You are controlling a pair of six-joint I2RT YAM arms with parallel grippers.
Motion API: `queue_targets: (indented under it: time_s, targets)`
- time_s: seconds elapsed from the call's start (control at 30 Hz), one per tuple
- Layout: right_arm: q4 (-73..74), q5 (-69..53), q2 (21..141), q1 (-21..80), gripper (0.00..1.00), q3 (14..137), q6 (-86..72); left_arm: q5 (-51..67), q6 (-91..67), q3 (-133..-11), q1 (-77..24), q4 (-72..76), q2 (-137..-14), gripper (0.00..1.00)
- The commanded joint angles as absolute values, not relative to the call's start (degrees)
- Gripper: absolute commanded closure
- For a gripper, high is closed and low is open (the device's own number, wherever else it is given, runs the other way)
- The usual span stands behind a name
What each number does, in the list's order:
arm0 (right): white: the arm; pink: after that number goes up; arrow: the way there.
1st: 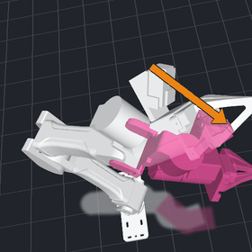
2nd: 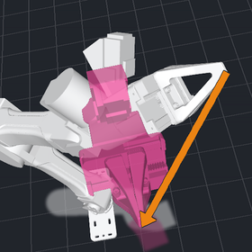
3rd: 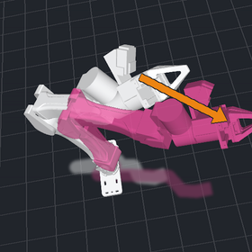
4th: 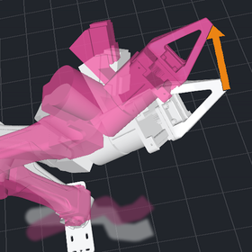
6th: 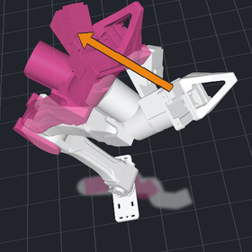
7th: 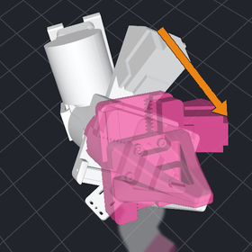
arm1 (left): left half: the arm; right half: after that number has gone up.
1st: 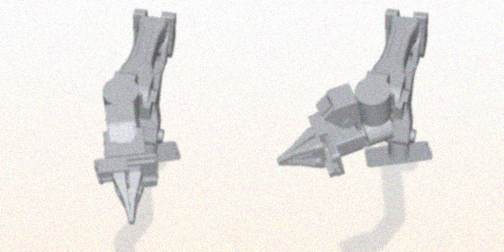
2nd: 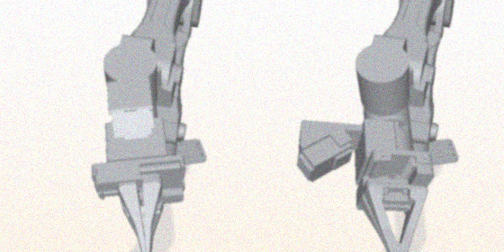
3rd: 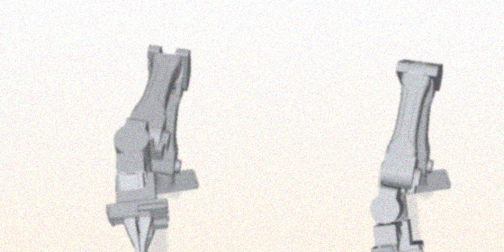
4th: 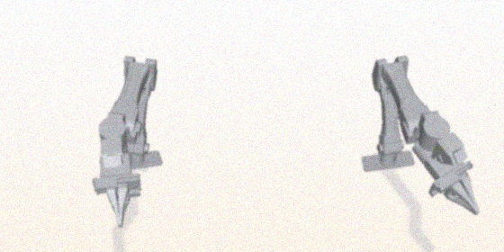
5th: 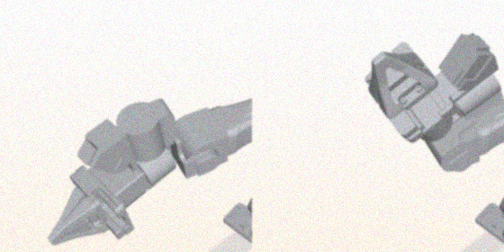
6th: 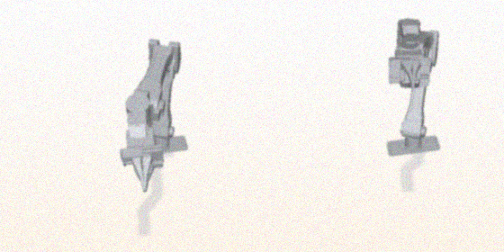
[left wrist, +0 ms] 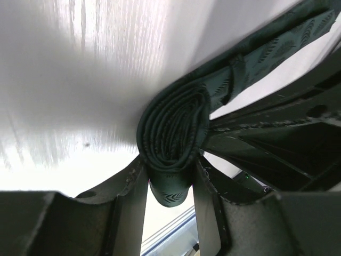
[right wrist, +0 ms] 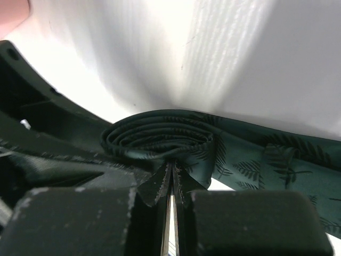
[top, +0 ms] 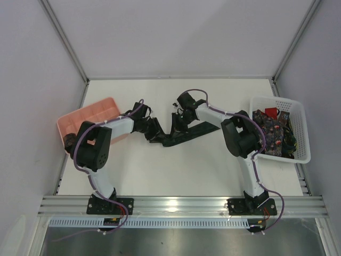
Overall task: Roll the ties
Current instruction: Roll the tie
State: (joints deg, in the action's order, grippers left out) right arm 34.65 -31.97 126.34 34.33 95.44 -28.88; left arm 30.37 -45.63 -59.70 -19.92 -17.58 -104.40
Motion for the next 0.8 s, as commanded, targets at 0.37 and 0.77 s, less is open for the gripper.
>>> queue_targets:
  time_s: [0.37,0.77]
  targets:
    - [33.0,-32.4,127.5,35.9,0.93,95.7,-30.6,32.2,-45.6,-61.8,-20.4,-19.1,-99.1,0.6]
    - [32.3,-33.1,125.0,32.4,0.93,92.6,-31.1,31.9,-47.0,-69.2,-23.4,-20.2,-102.3,0.56]
